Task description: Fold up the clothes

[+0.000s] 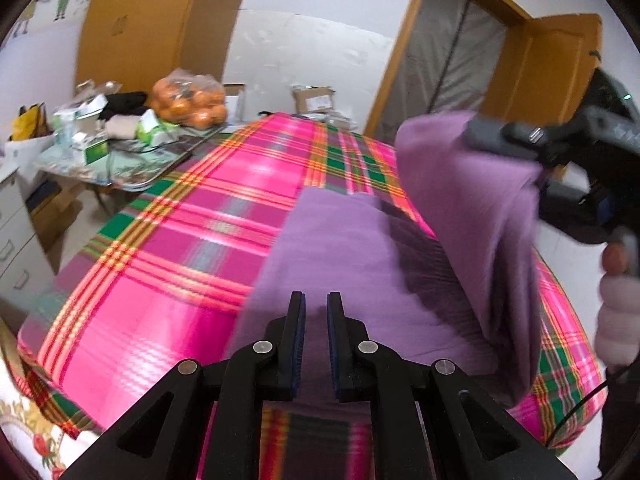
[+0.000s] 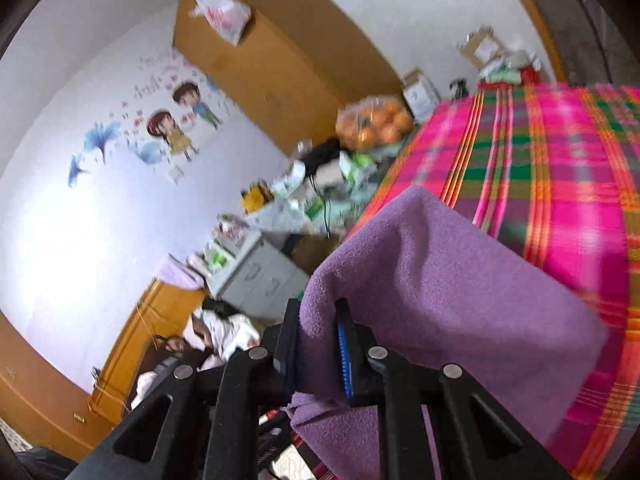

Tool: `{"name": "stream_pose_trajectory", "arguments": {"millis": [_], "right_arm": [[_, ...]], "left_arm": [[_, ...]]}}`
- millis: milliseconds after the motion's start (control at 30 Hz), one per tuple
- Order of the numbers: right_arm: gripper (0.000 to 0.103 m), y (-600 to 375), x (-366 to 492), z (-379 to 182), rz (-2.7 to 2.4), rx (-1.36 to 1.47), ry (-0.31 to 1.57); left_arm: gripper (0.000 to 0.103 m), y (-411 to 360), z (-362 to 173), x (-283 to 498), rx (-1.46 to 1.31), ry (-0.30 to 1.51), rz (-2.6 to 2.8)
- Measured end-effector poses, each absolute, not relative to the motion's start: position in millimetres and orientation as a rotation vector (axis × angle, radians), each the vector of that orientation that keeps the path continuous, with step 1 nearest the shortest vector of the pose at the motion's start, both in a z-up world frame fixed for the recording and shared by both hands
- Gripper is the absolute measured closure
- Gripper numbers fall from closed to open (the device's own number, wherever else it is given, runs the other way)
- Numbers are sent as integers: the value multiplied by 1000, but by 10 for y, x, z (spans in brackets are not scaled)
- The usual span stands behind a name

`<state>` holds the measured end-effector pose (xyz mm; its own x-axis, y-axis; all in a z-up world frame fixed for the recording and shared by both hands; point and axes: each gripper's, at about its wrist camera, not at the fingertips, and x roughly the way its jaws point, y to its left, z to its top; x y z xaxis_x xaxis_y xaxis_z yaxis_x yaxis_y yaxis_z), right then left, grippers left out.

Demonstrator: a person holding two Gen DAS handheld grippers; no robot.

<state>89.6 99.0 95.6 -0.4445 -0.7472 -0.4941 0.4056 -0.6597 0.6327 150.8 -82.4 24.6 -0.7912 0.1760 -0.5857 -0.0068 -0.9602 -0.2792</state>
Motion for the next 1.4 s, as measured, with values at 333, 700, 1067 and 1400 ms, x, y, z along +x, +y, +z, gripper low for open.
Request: {"name": "stream_pose_trajectory", "arguments": {"millis": [333,700,1067,1400], "right_arm": [[66,808,809,442,-1968,1132,-685],[63,1482,1115,432,-2066,1049,-828],[63,1853,1243,417,-2166,986,-891],[64,1890,1208,333,-2272,996,-799]], "left_arm": [[71,-1124,321,1565,-964,-498,2855],[54,-871,499,1329,-886,-579,2649],[93,-1020,477,1218,-843,-669,2613],[93,-1369,-50,1294,-991,-822,2567]]}}
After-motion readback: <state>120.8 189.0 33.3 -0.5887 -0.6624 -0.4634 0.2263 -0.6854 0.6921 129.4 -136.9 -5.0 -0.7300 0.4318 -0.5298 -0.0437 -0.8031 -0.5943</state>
